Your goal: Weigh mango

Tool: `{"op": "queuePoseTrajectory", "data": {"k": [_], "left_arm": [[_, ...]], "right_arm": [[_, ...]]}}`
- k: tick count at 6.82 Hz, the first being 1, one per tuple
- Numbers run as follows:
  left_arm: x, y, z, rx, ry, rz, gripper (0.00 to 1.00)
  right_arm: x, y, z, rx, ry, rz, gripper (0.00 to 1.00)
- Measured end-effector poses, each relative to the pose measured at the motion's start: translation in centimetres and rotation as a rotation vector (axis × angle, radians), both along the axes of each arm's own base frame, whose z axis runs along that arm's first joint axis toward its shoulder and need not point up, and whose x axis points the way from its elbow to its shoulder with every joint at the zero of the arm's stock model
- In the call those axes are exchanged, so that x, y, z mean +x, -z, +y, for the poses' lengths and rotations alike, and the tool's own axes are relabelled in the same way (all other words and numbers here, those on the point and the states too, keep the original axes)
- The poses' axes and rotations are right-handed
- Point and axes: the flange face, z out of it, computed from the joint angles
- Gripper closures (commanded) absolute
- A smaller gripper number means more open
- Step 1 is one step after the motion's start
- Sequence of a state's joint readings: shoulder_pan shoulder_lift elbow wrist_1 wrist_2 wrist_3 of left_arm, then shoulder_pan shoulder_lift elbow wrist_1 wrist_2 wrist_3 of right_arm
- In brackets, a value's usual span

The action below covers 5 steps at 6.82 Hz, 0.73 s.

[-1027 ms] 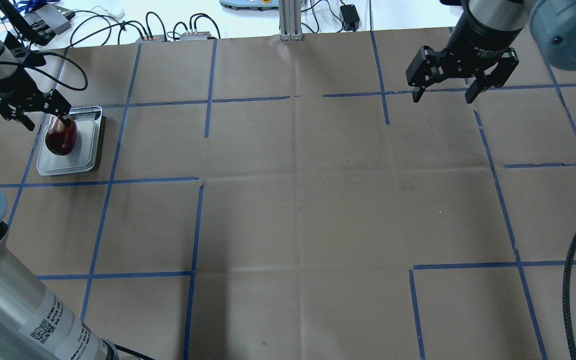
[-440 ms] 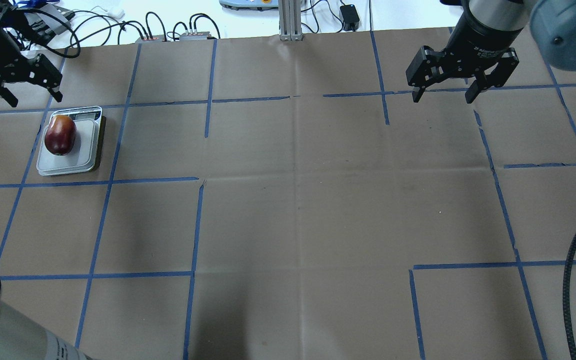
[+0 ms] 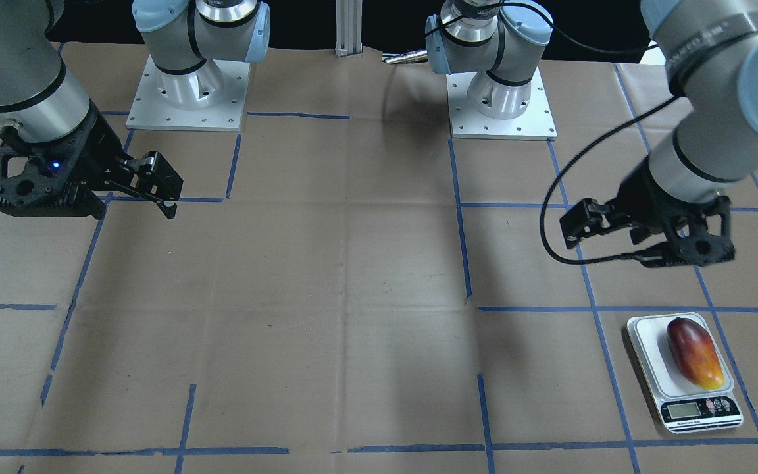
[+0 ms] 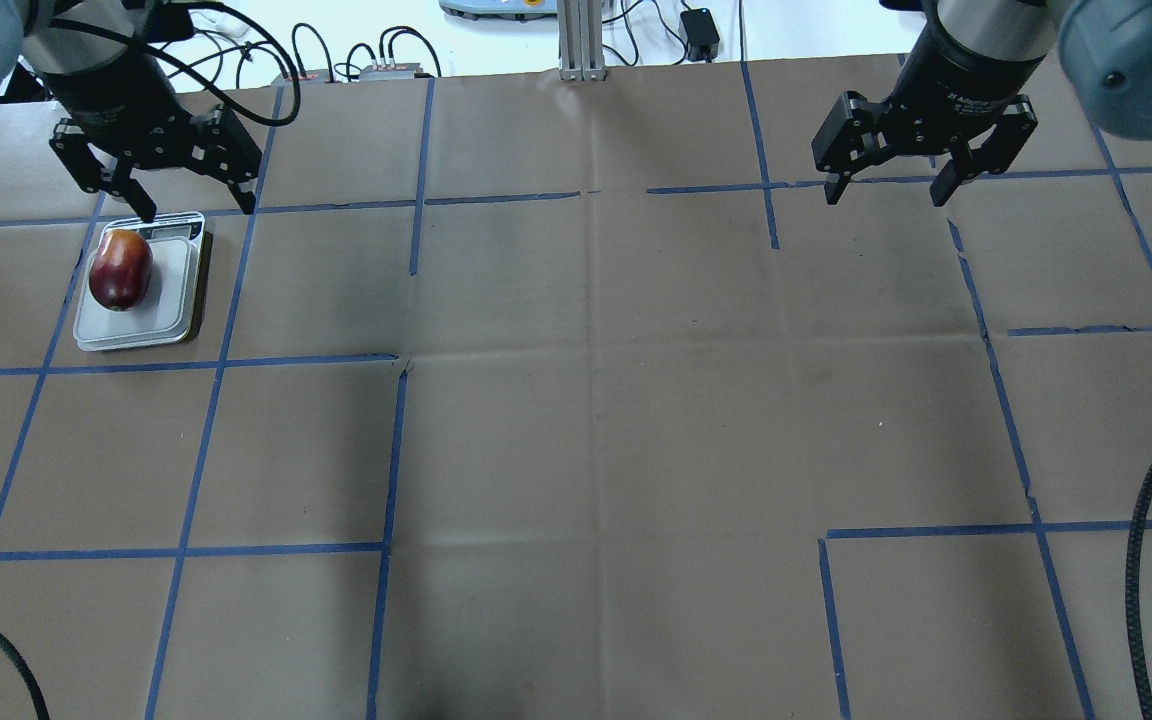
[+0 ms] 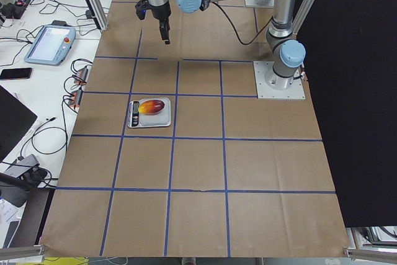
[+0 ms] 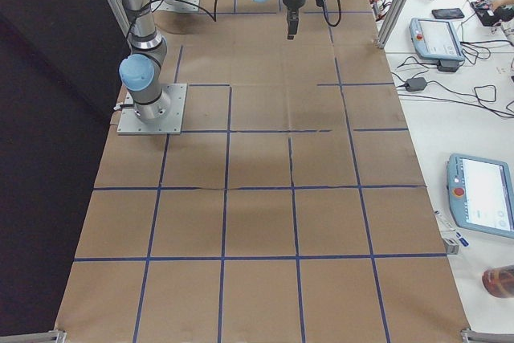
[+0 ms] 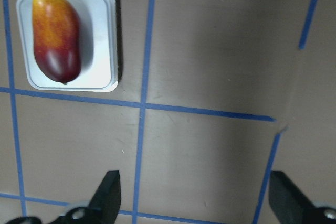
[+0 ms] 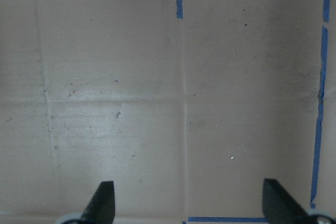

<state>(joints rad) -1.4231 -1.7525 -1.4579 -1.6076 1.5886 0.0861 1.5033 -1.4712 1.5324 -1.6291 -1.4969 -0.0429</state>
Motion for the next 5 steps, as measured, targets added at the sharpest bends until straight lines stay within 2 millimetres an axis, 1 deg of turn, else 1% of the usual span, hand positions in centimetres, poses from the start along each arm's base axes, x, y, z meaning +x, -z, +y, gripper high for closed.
{"op": "queuePoseTrajectory", "data": {"k": [1,2,4,5], "left_arm": [[-1.8,0.2,2.5,0.003,-0.010,0.039,0.00],[-2.7,0.3,4.1,0.006,-0.035,0.055,0.01],[-5.2,-0.7,6.0,-0.008,-0.042,0.055,0.00],[-6.4,-1.2,6.7,-0.016,-0.040,0.048,0.00]], "right_arm": [[0.0,0.0,0.0,0.000,0.000,0.000,0.00],[0.0,0.0,0.0,0.000,0.000,0.000,0.00],[0.0,0.0,0.0,0.000,0.000,0.000,0.00],[0.0,0.0,0.0,0.000,0.000,0.000,0.00]]}}
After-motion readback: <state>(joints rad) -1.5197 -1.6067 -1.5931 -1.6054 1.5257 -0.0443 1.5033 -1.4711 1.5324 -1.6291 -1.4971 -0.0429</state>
